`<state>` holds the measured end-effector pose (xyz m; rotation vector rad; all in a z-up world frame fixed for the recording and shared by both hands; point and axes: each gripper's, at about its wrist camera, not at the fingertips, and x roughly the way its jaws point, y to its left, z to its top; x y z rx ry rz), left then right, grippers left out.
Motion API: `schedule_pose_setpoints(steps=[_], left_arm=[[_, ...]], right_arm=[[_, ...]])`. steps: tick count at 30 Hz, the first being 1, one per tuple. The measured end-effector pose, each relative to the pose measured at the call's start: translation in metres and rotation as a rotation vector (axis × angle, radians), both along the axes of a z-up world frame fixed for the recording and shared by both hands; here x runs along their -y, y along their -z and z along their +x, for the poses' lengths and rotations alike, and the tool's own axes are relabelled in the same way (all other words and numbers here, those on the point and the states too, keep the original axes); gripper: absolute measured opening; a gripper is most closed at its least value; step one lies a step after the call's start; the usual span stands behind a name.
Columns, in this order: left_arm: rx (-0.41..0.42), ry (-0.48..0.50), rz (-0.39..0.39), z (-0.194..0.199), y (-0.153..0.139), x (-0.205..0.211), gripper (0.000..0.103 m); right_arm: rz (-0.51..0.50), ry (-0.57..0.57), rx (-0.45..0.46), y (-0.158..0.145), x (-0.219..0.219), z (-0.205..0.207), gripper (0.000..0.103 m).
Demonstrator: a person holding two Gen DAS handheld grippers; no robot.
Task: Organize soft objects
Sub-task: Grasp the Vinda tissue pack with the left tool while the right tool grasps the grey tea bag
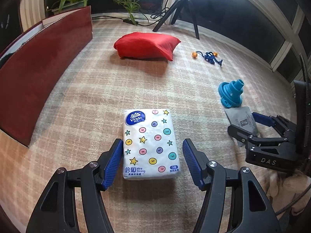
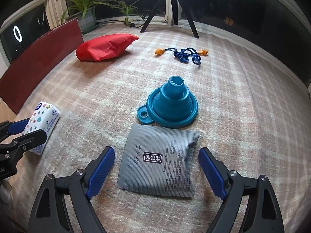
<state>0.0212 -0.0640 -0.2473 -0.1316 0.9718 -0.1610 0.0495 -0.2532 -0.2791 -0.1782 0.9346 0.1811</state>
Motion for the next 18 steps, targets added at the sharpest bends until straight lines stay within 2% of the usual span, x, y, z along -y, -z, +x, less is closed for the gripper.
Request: schedule_pose_setpoints(steps=[11,15,18], left_arm=[[0.005,-0.036,0.021,0.004,0.005,-0.011,0.062],[0.017,-0.038,0.007,0.005,0.006,-0.010,0.068],[0.030,-0.028,0.037,0.004,0.007,-0.006,0.068]], right_arm=[[0.012,0.039,-0.004,-0.001,0.020,0.007,0.087],[-0.014,-0.011,-0.003,0.000,0.009,0.000,0.087],[-0.008,-0.016,-0.014,0.000,0.011,0.001,0.087]])
